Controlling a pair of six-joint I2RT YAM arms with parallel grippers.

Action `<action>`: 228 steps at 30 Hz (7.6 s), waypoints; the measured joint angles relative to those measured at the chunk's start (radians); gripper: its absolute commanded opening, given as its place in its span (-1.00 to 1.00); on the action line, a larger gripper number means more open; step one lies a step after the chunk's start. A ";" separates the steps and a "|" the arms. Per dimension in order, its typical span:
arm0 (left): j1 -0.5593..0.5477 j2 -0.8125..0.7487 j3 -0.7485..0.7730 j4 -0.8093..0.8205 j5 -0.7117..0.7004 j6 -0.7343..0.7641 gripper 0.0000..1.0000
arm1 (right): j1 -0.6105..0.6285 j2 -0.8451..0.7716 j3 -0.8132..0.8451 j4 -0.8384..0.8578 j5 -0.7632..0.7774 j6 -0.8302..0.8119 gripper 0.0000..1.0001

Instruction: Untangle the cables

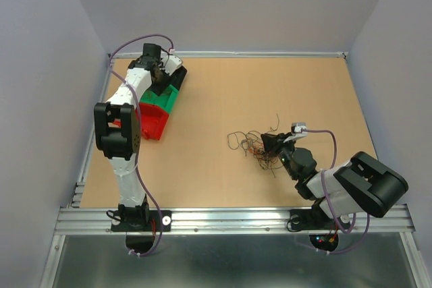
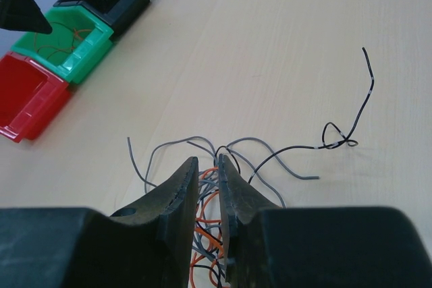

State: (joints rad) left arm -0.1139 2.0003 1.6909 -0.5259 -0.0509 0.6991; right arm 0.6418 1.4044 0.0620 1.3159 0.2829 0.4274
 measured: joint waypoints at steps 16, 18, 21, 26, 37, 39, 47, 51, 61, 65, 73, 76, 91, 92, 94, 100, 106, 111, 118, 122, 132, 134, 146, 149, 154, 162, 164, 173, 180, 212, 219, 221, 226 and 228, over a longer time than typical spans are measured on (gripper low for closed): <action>-0.360 -0.559 -0.474 0.509 0.446 -0.123 0.94 | 0.001 -0.320 0.066 -0.316 -0.248 -0.025 0.27; -0.367 -0.567 -0.488 0.607 0.517 -0.148 0.95 | 0.001 -0.437 0.066 -0.417 -0.240 -0.030 0.56; -0.380 -0.545 -0.510 0.748 0.586 -0.193 0.96 | 0.001 -0.599 0.066 -0.541 -0.202 -0.030 0.76; -0.501 -0.509 -0.727 0.965 0.566 -0.247 0.93 | 0.001 -0.914 0.051 -0.780 -0.050 0.006 0.80; -0.818 -0.386 -0.754 0.918 0.399 -0.248 0.81 | 0.001 -1.136 0.019 -1.032 0.230 0.102 0.82; -0.825 -0.336 -0.698 0.914 0.373 -0.257 0.78 | 0.001 -1.129 0.019 -1.049 0.260 0.113 0.82; -0.862 -0.142 -0.577 0.818 0.285 -0.282 0.34 | 0.001 -1.089 0.019 -1.079 0.269 0.127 0.82; -0.868 -0.116 -0.570 0.777 0.277 -0.278 0.12 | 0.001 -1.098 0.019 -1.082 0.262 0.126 0.82; -0.866 -0.130 -0.573 0.767 0.277 -0.244 -1.00 | 0.001 -1.123 0.019 -1.086 0.225 0.119 0.82; -0.864 -0.224 -0.649 0.789 0.278 -0.237 -1.00 | 0.001 -1.116 0.019 -1.083 0.166 0.103 0.82; -0.780 -0.529 -0.761 0.875 0.365 -0.245 -1.00 | 0.001 -0.971 0.005 -0.950 -0.023 0.043 0.74; -0.755 -0.587 -0.778 0.918 0.393 -0.257 -1.00 | 0.001 -0.871 0.003 -0.863 -0.085 0.034 0.73; -0.742 -0.613 -0.801 0.926 0.476 -0.295 -1.00 | 0.001 -0.388 0.002 -0.315 -0.388 0.001 0.75; -0.742 -0.613 -0.801 0.925 0.482 -0.297 -1.00 | 0.001 -0.362 0.002 -0.287 -0.388 -0.003 0.75; -0.742 -0.618 -0.801 0.921 0.493 -0.300 -1.00 | 0.001 -0.313 0.002 -0.243 -0.389 -0.006 0.72; -0.742 -0.650 -0.801 0.887 0.526 -0.306 -1.00 | 0.001 -0.072 0.018 -0.116 -0.387 -0.017 0.58; -0.742 -0.754 -0.801 0.846 0.494 -0.319 -1.00 | 0.001 0.119 0.084 -0.068 -0.384 -0.015 0.27; -0.741 -0.980 -0.843 0.879 0.395 -0.352 -1.00 | 0.001 0.158 0.096 -0.055 -0.296 -0.003 -0.31; -0.735 -1.196 -1.021 1.162 0.060 -0.441 -1.00 | 0.001 0.068 0.051 -0.047 -0.123 0.028 -0.06; -0.702 -1.129 -1.035 1.201 0.021 -0.470 -1.00 | 0.001 -0.044 0.001 -0.040 -0.092 0.034 0.82; -0.710 -0.919 -0.985 1.058 0.254 -0.461 -1.00 | 0.001 -0.172 -0.001 -0.023 -0.331 0.008 0.99; -0.721 -0.900 -0.969 1.051 0.261 -0.453 -1.00 | 0.001 -0.193 -0.001 -0.024 -0.348 0.003 0.91; -0.764 -0.842 -0.942 1.016 0.274 -0.428 -1.00 | 0.007 -0.165 0.065 -0.022 -0.303 -0.135 0.68; -0.764 -0.842 -0.942 1.014 0.272 -0.429 -1.00 | 0.013 -0.094 0.142 -0.021 -0.305 -0.164 0.67; -0.764 -0.843 -0.936 1.007 0.267 -0.433 -1.00 | 0.024 0.018 0.222 -0.021 -0.310 -0.185 0.59; -0.764 -0.899 -0.936 0.988 0.247 -0.441 -1.00 | 0.090 0.258 0.331 -0.020 -0.285 -0.198 0.37; -0.764 -0.937 -0.940 0.997 0.227 -0.446 -1.00 | 0.092 0.318 0.344 -0.015 -0.277 -0.192 0.33; -0.738 -1.104 -1.026 1.133 0.039 -0.491 -1.00 | 0.092 0.540 0.361 0.003 -0.195 -0.137 -0.89; -0.638 -1.155 -1.081 1.205 -0.138 -0.563 -1.00 | 0.093 0.373 0.162 0.000 0.018 -0.118 -0.99; -0.519 -1.008 -1.071 1.253 0.222 -0.666 -1.00 | 0.090 -0.726 -0.009 -0.572 0.055 -0.092 0.88; -0.603 -1.009 -1.071 1.250 0.254 -0.607 -1.00 | 0.090 -0.418 0.036 -0.530 -0.149 -0.129 0.63; -0.605 -1.009 -1.071 1.250 0.254 -0.599 -1.00 | 0.092 -0.329 0.080 -0.471 -0.224 -0.155 0.51; -0.607 -1.009 -1.071 1.246 0.257 -0.593 -1.00 | 0.108 -0.144 0.236 -0.357 -0.370 -0.209 0.51; -0.607 -1.009 -1.071 1.244 0.262 -0.593 -1.00 | 0.121 -0.098 0.287 -0.320 -0.418 -0.229 0.50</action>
State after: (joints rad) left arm -0.7212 0.9916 0.6197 0.7177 0.2111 0.1059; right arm 0.7631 1.3060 0.3489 0.9958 -0.1356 0.1986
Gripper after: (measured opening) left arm 0.025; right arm 0.756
